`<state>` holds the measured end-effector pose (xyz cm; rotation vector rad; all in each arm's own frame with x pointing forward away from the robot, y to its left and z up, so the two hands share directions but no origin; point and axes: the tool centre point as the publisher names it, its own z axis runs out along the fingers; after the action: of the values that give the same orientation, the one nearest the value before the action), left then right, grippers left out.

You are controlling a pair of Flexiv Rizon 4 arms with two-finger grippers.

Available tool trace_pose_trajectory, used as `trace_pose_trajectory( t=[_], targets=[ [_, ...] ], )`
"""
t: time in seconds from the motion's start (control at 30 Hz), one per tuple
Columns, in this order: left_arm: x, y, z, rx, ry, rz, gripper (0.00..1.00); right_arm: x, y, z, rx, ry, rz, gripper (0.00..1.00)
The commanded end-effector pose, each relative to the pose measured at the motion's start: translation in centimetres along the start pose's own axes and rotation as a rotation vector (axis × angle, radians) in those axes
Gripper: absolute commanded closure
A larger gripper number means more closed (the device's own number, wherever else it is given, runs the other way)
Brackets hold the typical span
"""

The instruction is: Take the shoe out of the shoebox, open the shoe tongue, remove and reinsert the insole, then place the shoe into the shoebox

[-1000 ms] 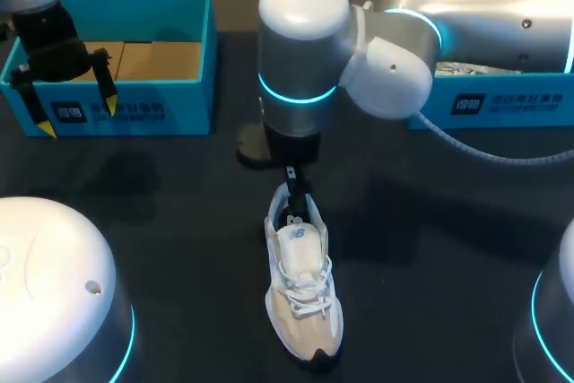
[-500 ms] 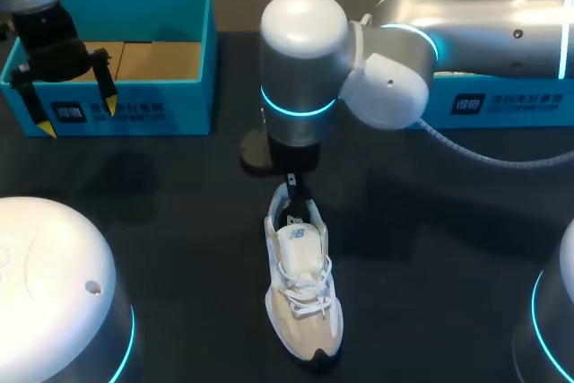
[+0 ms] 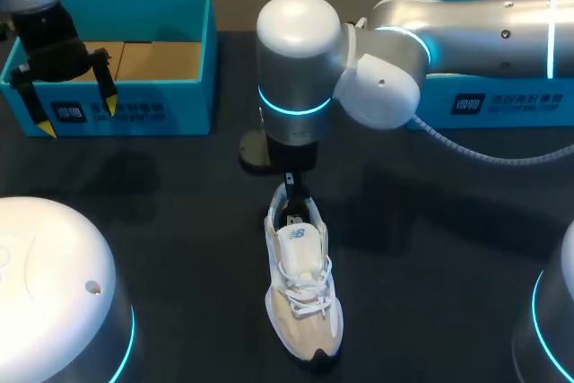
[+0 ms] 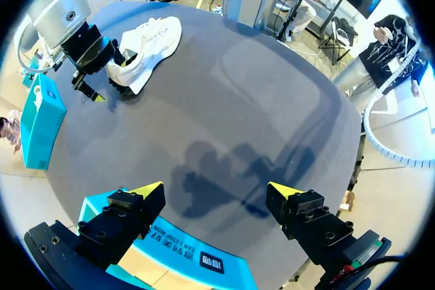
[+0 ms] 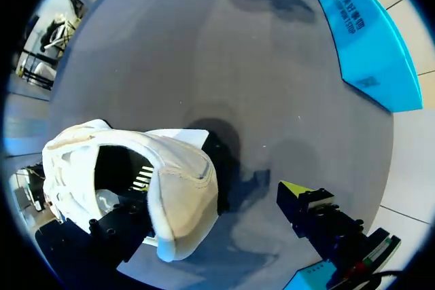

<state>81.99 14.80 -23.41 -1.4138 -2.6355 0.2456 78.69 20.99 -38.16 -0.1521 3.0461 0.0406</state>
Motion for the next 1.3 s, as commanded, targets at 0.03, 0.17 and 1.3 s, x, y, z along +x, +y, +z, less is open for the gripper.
trace_pose_trajectory(
  t=[0.03, 0.17, 1.3],
  targets=[
    [0.1, -0.1, 0.0, -0.004, 0.0, 0.001, 0.0, -0.1, 0.1, 0.6, -0.005, 0.008, 0.004, 0.11],
    [0.1, -0.1, 0.0, -0.004, 0.0, 0.001, 0.0, 0.0, 0.1, 0.7, -0.008, 0.009, 0.008, 0.2],
    [0.1, -0.1, 0.0, -0.004, 0.0, 0.001, 0.0, -2.9, -3.8, -9.4, 0.088, -0.06, -0.026, 1.0]
  ],
)
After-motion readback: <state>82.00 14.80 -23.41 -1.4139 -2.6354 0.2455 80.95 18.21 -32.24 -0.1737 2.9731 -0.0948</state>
